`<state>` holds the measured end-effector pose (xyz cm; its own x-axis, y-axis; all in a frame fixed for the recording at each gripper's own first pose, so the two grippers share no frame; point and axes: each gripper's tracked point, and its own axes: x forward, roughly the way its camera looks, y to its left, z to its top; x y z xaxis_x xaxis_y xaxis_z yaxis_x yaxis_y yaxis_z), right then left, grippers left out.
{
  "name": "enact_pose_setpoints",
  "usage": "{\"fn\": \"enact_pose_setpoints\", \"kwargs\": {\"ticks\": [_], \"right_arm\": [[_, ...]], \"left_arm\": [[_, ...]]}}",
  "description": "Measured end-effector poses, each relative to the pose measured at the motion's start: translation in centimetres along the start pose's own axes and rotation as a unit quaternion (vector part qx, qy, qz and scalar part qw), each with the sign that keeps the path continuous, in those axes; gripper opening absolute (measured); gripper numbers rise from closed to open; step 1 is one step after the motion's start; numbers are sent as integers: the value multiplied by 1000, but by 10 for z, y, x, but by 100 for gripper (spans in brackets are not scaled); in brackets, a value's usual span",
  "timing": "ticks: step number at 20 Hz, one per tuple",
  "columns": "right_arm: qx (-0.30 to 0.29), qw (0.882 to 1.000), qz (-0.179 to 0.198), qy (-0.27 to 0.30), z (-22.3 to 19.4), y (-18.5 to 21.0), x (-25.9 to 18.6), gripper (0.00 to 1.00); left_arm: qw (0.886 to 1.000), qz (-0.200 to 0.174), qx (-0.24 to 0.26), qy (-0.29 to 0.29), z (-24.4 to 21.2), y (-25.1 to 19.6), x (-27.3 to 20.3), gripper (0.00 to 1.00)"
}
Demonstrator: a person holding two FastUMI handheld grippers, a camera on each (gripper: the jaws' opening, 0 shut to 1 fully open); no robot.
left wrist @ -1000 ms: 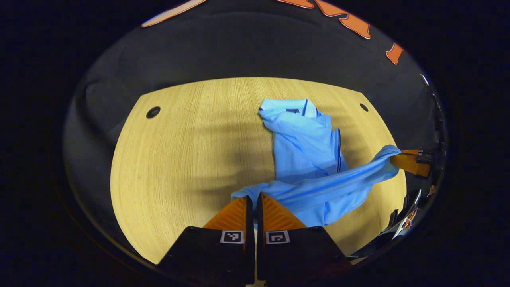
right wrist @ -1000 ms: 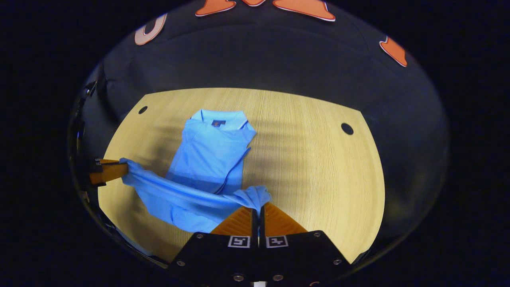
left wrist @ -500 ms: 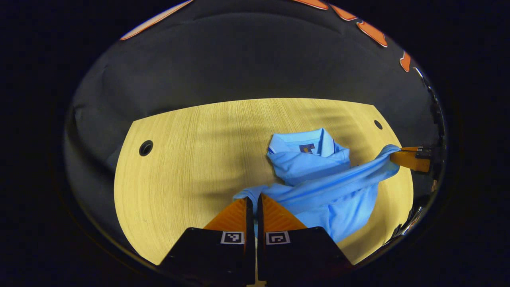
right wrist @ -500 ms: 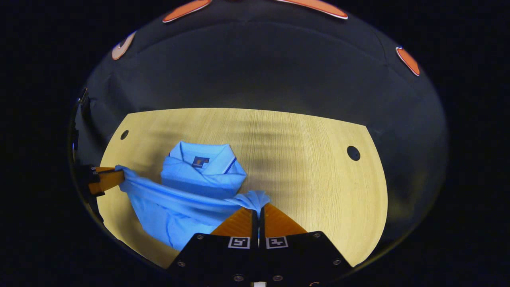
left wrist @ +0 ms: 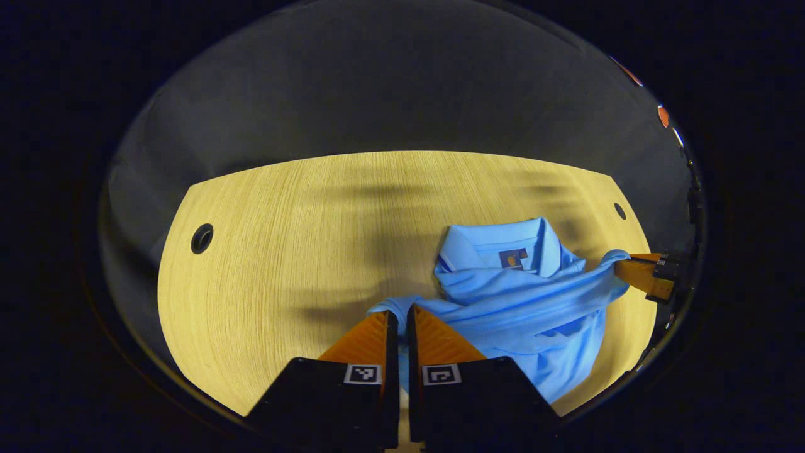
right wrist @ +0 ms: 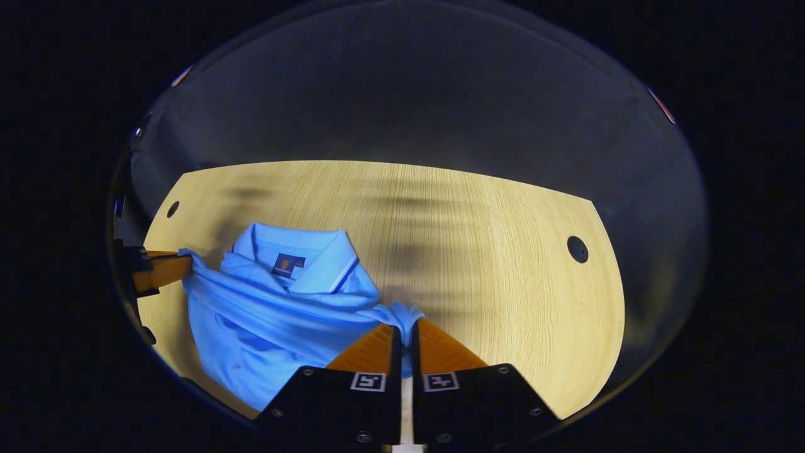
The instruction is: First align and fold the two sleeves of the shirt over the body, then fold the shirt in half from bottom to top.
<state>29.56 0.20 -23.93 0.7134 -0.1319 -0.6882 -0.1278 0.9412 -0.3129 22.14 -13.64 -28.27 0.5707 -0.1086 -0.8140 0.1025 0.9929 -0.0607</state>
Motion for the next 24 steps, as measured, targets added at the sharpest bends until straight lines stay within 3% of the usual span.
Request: {"fn": "enact_pose_setpoints", "kwargs": {"ticks": [2,5,7,8,15,18,20,24], "right_arm": [[19,1000,4,1,2,-1,-2,21],[39,999,-9,-25,17,-14,-14,62],[48,998,0,-46,27,-14,-36,91],[48,997,2,-60,34,-14,-49,100],[58,977,29,-202,74,-28,-187,100],[52,966,38,-250,68,-36,-239,100],[49,955,46,-288,62,-46,-278,100],[52,940,63,-332,47,-58,-321,100]], "left_arm": [[1000,8,-3,-6,0,2,3,43],[998,38,-6,-40,14,15,-15,100],[994,73,4,-85,33,29,-42,100],[990,89,10,-105,42,36,-56,100],[958,100,8,-267,88,12,-213,100],[947,83,-9,-311,84,-5,-279,100],[932,92,-22,-350,75,-12,-325,100],[911,107,-56,-395,42,-20,-368,100]]}}
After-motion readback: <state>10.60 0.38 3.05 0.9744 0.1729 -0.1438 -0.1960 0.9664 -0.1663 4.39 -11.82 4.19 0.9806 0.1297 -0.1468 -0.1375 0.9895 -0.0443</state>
